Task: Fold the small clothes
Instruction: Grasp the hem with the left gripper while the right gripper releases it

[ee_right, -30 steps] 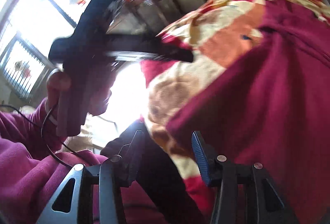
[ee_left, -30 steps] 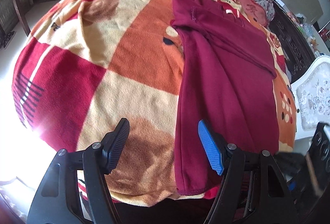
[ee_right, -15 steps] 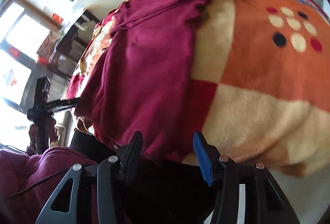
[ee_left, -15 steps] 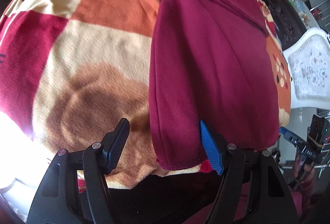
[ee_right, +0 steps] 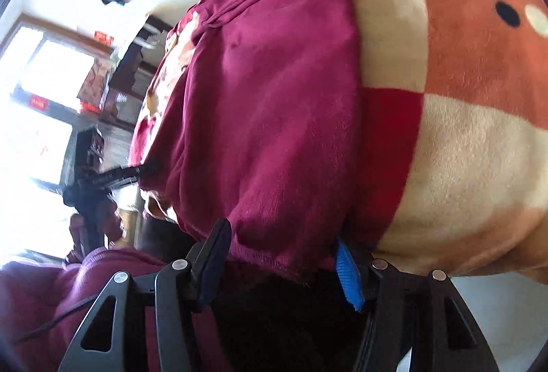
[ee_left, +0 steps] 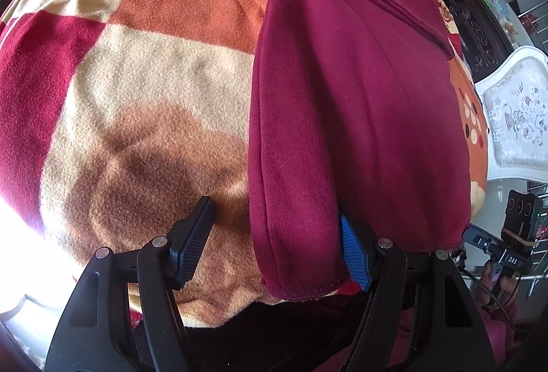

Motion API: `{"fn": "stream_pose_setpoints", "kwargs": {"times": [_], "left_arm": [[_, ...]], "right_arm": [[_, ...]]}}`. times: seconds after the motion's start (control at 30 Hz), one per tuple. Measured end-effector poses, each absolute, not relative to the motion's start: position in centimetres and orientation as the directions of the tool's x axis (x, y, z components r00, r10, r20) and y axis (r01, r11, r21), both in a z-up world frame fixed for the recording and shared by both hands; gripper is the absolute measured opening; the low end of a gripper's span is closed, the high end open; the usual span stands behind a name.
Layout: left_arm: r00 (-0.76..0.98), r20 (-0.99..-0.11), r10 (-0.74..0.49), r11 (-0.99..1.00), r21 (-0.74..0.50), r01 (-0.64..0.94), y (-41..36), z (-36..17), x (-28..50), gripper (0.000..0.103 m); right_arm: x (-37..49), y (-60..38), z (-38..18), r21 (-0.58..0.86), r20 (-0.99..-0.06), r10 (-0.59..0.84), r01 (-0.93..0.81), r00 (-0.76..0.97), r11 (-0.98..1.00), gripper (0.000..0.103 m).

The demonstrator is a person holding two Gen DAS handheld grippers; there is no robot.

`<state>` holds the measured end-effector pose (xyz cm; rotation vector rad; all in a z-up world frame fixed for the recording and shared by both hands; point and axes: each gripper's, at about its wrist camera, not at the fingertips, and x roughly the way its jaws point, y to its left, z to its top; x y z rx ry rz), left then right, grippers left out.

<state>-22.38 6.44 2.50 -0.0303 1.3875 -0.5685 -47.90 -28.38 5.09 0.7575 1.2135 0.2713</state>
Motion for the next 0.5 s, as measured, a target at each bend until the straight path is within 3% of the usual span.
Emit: {"fn": "stream_pose_setpoints", "kwargs": {"times": [0.03, 0.1, 0.13, 0.17, 0.27, 0.3, 0.5], "left_arm": [[0.074, -0.917, -0.393, 0.864, -0.341, 0.37, 6.2, 2.4, -22.5, 0.069], [0.091, -0.921, -0.38, 0.857, -0.313, 0.41, 5.8, 2.6, -22.7, 0.056], [0.098, -0.922, -0.375, 0.853, -0.302, 0.426, 5.5, 2.6, -22.8, 0.037], [0.093, -0.923, -0.374, 0.846, -0.299, 0.441, 5.2, 2.5, -22.8, 0.026], [0.077, -0.921, -0.383, 0.841, -0.313, 0.441, 4.9, 2.7, -22.7, 0.014], [0.081, -0.921, -0.382, 0.836, -0.307, 0.454, 4.7, 3.2, -22.7, 0.014], [0.191, -0.889, -0.416, 0.811, -0.268, 0.52, 4.2, 7.8, -22.0, 0.011]], "right_arm": [[-48.0, -28.4, 5.1, 0.66, -0.737, 0.572, 0.2, 0.359, 0.724, 0.056], [-48.3, -28.3, 5.4, 0.622, -0.763, 0.54, 0.178, 0.356, 0.762, 0.038], [-48.6, -28.3, 5.8, 0.583, -0.788, 0.504, 0.167, 0.353, 0.795, 0.034], [-48.9, -28.4, 6.0, 0.564, -0.8, 0.486, 0.162, 0.352, 0.81, 0.032], [-48.9, -28.2, 6.6, 0.545, -0.807, 0.471, 0.145, 0.355, 0.826, 0.021], [-48.9, -28.1, 7.3, 0.545, -0.804, 0.473, 0.128, 0.36, 0.829, 0.011], [-47.2, -28.1, 11.9, 0.561, -0.751, 0.496, 0.026, 0.436, 0.827, 0.01]]}}
